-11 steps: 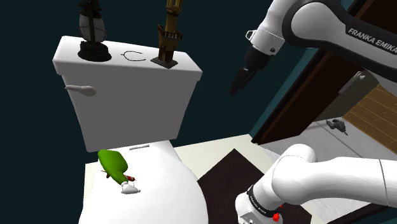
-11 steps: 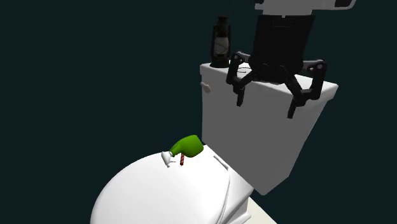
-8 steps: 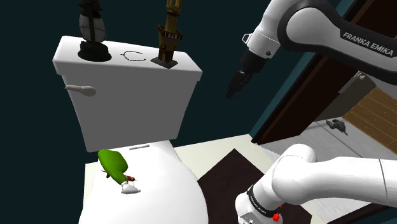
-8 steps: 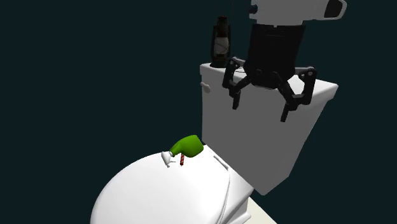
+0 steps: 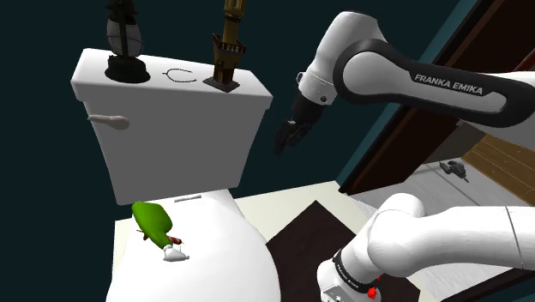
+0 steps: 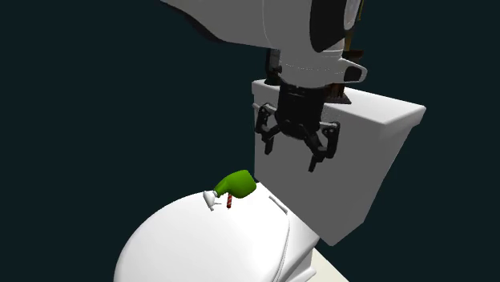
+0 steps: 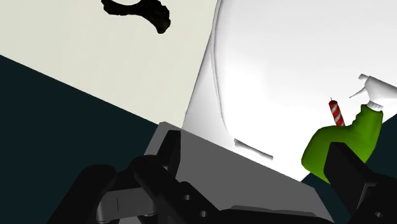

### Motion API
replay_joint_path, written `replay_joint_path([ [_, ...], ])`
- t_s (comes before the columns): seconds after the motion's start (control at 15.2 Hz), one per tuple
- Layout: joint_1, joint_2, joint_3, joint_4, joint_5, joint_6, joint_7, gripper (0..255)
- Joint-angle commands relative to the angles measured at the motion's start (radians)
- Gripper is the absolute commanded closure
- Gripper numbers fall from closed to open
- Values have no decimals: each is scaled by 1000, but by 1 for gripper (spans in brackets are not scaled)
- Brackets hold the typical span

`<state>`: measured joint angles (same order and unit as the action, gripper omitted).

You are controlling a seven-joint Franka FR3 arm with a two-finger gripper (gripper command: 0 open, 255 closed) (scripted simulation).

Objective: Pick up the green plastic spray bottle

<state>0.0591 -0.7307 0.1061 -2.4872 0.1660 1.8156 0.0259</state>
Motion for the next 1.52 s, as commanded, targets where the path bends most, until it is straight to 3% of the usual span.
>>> replay_joint_path([
  [0.0,13,33,30,-32,34,66,34,0],
  [0.86,89,390,208,-56,208,468,213,0],
  [1.45,129,737,304,67,226,722,347,0],
])
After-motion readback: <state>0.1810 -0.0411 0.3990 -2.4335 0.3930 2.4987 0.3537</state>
